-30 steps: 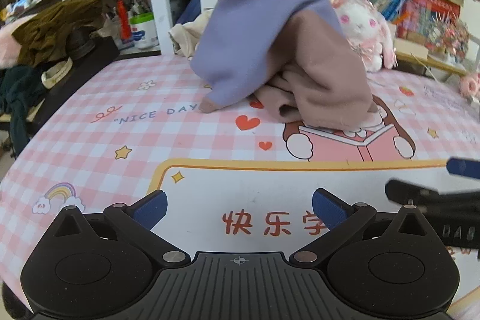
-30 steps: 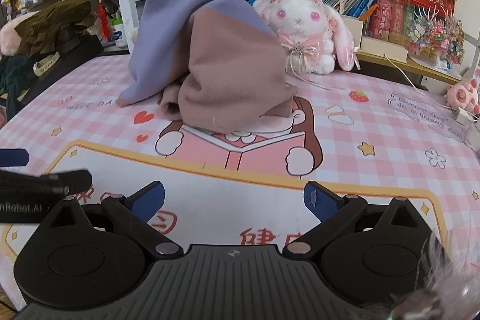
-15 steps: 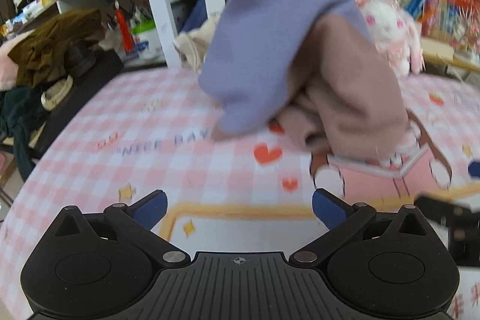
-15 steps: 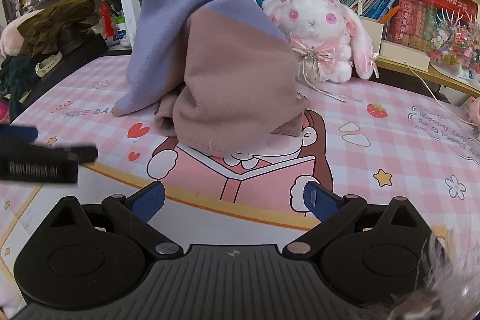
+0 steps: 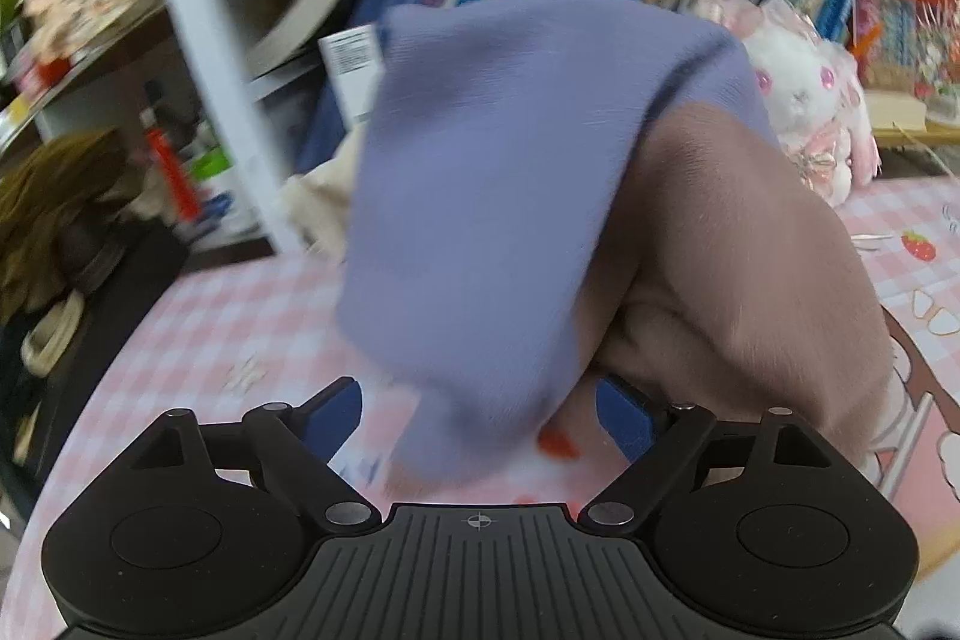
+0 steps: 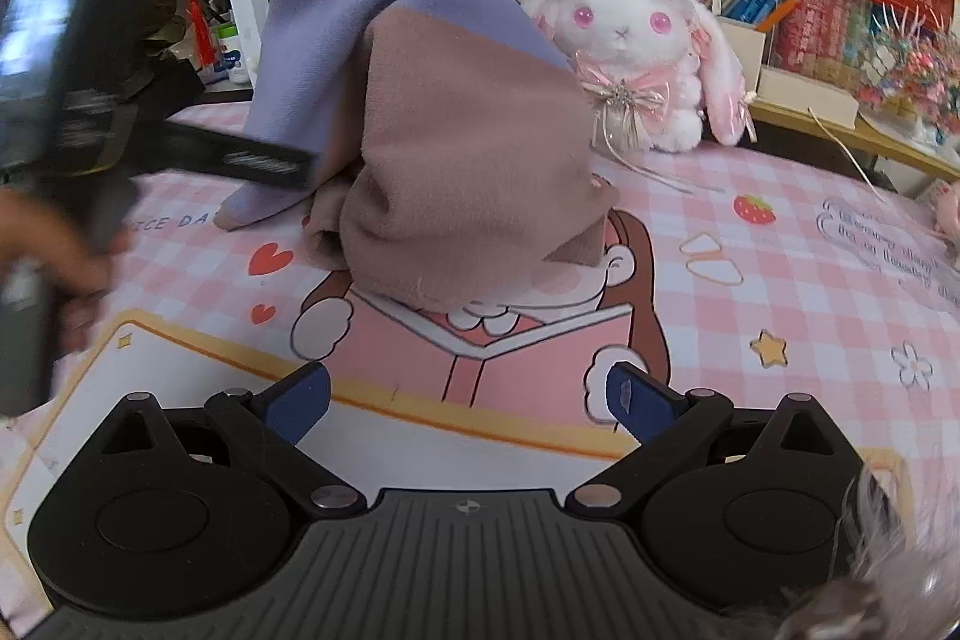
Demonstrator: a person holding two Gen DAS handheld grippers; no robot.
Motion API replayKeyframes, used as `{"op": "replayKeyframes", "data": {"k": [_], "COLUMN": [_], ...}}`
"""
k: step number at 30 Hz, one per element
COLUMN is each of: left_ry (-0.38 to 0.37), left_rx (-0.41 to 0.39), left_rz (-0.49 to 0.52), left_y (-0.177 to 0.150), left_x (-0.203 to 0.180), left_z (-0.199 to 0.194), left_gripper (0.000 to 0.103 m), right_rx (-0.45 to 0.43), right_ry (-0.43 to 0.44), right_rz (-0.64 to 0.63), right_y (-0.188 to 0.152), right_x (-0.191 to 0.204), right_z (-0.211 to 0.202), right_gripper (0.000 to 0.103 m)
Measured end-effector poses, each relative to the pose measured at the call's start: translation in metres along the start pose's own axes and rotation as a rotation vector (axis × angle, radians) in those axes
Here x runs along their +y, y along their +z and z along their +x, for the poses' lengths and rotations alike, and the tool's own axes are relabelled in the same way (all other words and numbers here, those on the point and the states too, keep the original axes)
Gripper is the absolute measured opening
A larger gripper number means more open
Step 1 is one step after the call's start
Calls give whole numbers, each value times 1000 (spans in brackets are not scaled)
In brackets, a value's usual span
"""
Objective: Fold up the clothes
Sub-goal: 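Grasp the sweater hem with the left gripper while the right gripper grasps the mauve side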
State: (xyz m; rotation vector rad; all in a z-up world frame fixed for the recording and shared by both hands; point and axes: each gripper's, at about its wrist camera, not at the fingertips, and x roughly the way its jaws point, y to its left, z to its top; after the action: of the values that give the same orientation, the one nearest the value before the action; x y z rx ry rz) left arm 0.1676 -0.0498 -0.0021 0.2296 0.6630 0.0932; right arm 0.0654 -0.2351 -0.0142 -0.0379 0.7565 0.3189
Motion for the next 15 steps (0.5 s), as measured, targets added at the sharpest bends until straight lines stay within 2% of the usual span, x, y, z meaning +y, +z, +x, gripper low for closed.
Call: {"op": "replayKeyframes", "data": {"k": [1, 4, 6, 8, 11, 15], "left_ry": [1, 2, -30, -94, -177, -238], "left_rx": [-4, -16, -22, -29, -48, -137], "left_rz": [12, 40, 31, 8, -26, -42], "left_y": [3, 11, 14, 16, 13, 3], "left_x": [-3, -7, 0, 12, 33, 56], "left_z": [6, 22, 25, 16, -14, -88], "left_gripper": [82, 60, 15, 8, 7, 7], "right_rx": [3, 8, 5, 2, -6, -31], "right_ry": [-2, -23, -39, -49, -59, -55], "right_rz": [0, -6, -2, -3, -20, -75], "right_y": [-1, -2, -2, -2, 1, 8], "right_x": [2, 7, 9, 13, 20, 40], "right_z": [-1, -5, -6, -7, -5, 2], "right_gripper": [101, 101, 101, 100, 101, 101]}}
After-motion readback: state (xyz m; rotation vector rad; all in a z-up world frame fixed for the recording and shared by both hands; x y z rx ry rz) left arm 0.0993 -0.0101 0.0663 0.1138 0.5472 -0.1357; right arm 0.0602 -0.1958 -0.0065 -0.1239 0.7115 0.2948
